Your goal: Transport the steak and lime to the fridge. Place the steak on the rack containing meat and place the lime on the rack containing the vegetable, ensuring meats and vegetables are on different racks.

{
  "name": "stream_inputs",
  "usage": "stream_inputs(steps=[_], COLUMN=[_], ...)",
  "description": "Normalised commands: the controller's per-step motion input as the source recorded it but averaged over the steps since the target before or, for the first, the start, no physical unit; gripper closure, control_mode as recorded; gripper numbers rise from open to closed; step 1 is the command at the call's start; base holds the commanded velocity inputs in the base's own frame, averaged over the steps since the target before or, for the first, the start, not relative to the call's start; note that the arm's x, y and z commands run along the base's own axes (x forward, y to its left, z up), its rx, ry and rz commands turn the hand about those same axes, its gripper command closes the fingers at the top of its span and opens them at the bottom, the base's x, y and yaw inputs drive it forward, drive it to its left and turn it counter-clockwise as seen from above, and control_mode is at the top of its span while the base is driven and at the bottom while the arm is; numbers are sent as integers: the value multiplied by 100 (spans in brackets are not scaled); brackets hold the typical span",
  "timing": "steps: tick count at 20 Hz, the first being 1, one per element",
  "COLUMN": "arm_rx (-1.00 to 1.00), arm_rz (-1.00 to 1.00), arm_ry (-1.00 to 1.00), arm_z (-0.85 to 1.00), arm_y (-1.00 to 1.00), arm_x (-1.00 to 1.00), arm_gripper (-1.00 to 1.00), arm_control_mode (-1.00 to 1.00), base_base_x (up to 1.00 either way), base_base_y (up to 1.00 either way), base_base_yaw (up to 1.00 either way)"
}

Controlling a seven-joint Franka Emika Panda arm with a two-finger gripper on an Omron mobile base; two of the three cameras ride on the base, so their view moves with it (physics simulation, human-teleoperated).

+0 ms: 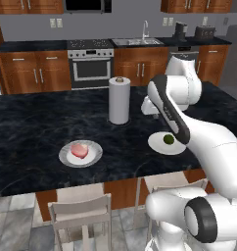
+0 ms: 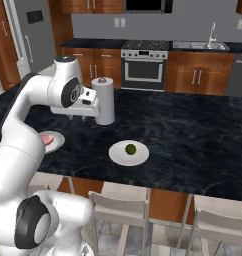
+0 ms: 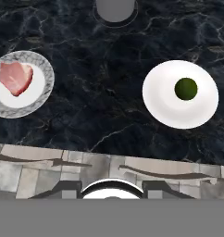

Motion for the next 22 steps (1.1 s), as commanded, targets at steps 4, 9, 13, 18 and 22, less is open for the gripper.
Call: stream_inputs(steps=[4,9,13,18,22], arm_rx=[0,0,0,-5,-9], arm_rz=[0,2,0,0,0], arm_ry=[-3,-20,-3,0,0], arm_z=[0,0,-2,-16,-21], arm_y=[0,0,-8,-16,-34], arm_x=[-31,-93,-91,-32,0], arm_gripper=[-100,-100,-100,-100,-100], arm_control_mode=[-100,-100,-100,-100,-100], base_base_x=[0,0,0,0,0], base_base_y=[0,0,0,0,0], base_base_yaw=[0,0,0,0,0])
